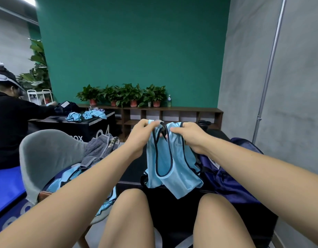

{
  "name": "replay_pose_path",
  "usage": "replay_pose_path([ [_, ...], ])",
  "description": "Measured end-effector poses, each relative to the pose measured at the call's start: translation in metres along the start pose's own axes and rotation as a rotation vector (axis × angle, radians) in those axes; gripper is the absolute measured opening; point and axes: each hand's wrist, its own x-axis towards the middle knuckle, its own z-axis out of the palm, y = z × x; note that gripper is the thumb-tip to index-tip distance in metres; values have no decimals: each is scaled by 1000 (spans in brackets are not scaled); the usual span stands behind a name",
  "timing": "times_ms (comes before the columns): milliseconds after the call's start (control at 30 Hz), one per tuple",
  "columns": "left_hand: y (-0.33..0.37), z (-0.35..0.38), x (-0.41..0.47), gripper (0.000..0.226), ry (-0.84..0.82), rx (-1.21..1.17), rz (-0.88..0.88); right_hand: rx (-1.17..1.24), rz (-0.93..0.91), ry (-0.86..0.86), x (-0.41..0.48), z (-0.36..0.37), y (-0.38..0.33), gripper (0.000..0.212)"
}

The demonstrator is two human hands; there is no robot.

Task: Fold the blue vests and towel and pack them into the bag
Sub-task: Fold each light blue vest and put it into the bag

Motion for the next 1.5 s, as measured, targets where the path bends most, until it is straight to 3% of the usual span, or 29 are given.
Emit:
replay_pose_path([
  [33,6,-4,0,38,-21,-94,-44,7,10,20,4,-5,-3,55],
  [100,12,-15,4,38,-28,-242,-89,31,12,72,6,-18,-16,36],
  [167,15,-28,7,40,-22,-268,-97,60,12,126,5,-31,-29,29],
  [367,13,-57,15,34,-10,-226,-110,139,16,112,-1,-58,-60,23],
  [500,13,-73,17,15,22,-154,-123,204,3,158,-1,-75,-72,18],
  [700,14,-104,30,27,146,-177,-93,247,53,189,5,-101,-75,12],
  [800,23,-121,37,36,243,-149,-34,213,66,202,5,-116,-79,25],
  [933,49,-136,43,29,291,-145,35,161,58,242,1,-135,-92,42],
  [1100,92,-146,45,23,338,-77,145,211,40,300,-8,-151,-119,32],
  [1233,128,-157,44,25,373,-43,205,276,-24,327,-15,-163,-143,41],
  [1400,176,-160,34,27,396,39,292,350,-200,282,-25,-169,-176,20],
  [1500,203,-158,31,21,393,149,413,324,-314,250,-31,-168,-192,20],
])
